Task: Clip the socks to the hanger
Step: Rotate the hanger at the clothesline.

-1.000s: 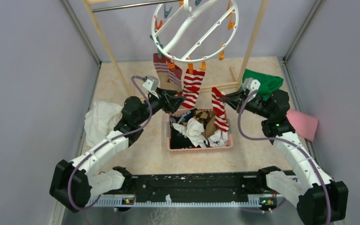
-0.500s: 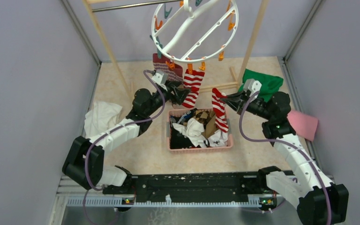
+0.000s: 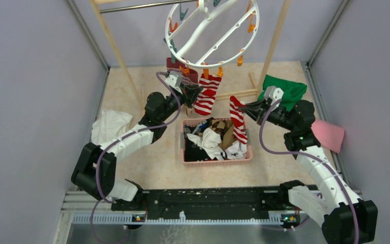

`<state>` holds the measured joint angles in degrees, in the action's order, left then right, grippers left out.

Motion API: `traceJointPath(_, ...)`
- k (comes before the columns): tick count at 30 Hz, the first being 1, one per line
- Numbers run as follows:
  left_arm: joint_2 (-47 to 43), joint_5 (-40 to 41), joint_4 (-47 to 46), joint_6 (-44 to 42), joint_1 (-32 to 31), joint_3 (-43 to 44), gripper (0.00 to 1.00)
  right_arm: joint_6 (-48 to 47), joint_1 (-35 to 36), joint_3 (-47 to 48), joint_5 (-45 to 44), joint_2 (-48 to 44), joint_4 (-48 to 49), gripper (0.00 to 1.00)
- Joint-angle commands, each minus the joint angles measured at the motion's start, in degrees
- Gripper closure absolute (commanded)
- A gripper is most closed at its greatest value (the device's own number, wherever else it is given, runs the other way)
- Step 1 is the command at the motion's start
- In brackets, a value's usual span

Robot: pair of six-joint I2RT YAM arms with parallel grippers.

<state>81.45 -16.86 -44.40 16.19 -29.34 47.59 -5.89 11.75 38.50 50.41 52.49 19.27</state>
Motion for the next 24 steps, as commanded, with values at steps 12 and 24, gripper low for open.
traceJointPath(12,-3.8,-8.0,7.8,-0.8,12.6,5.8,1.00,2.2,-0.7,-0.5,1.6,-1.1,3.6,1.00)
traceJointPath(24,-1.8,-11.3,10.4,1.9,21.9,9.4,1.00,3.8,-0.7,-1.2,3.7,-1.3,5.3,1.00)
